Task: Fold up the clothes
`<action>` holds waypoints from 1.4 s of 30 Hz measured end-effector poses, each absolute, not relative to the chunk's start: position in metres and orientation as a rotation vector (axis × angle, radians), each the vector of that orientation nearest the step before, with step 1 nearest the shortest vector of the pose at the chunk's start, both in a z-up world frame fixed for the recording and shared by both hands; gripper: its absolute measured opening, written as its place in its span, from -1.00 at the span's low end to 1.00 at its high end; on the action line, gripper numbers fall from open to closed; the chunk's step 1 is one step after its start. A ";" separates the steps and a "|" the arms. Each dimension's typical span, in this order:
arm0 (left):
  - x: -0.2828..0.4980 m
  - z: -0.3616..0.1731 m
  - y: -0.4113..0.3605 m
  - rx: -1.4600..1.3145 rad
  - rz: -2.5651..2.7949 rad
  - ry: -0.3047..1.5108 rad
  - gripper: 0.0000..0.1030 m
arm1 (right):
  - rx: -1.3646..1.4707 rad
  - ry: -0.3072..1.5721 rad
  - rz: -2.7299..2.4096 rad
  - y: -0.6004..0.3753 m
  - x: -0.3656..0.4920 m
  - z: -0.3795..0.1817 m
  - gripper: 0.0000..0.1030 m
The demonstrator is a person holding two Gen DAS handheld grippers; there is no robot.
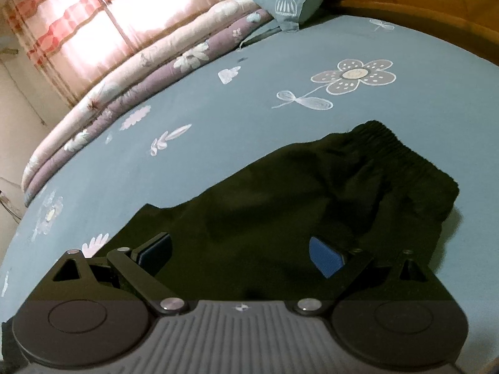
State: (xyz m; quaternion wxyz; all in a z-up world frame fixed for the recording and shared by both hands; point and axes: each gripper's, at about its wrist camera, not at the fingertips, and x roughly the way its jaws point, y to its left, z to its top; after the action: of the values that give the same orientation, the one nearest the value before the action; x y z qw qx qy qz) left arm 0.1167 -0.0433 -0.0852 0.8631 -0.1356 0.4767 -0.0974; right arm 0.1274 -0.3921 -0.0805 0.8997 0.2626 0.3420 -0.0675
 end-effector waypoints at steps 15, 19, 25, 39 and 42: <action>0.103 -0.111 0.055 -0.405 0.138 1.079 0.62 | 0.496 0.735 -0.103 -0.373 0.141 -0.081 0.89; 0.104 -0.097 0.035 -0.406 0.039 1.043 0.62 | 0.487 0.736 -0.092 -0.370 0.141 -0.081 0.89; 0.116 -0.092 -0.030 -0.271 -0.147 1.017 0.62 | 0.476 0.745 -0.091 -0.368 0.143 -0.082 0.88; 0.154 -0.110 0.027 -0.443 -0.017 0.961 0.63 | 0.476 0.747 -0.099 -0.371 0.140 -0.082 0.89; 0.147 -0.102 0.035 -0.461 0.042 0.981 0.62 | 0.464 0.750 -0.093 -0.368 0.142 -0.082 0.89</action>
State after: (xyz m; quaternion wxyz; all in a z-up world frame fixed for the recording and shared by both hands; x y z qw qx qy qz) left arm 0.1472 0.0353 -0.1019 0.8566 -0.2192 0.4667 0.0199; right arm 0.1421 -0.3684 -0.0817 0.9033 0.2243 0.3629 -0.0450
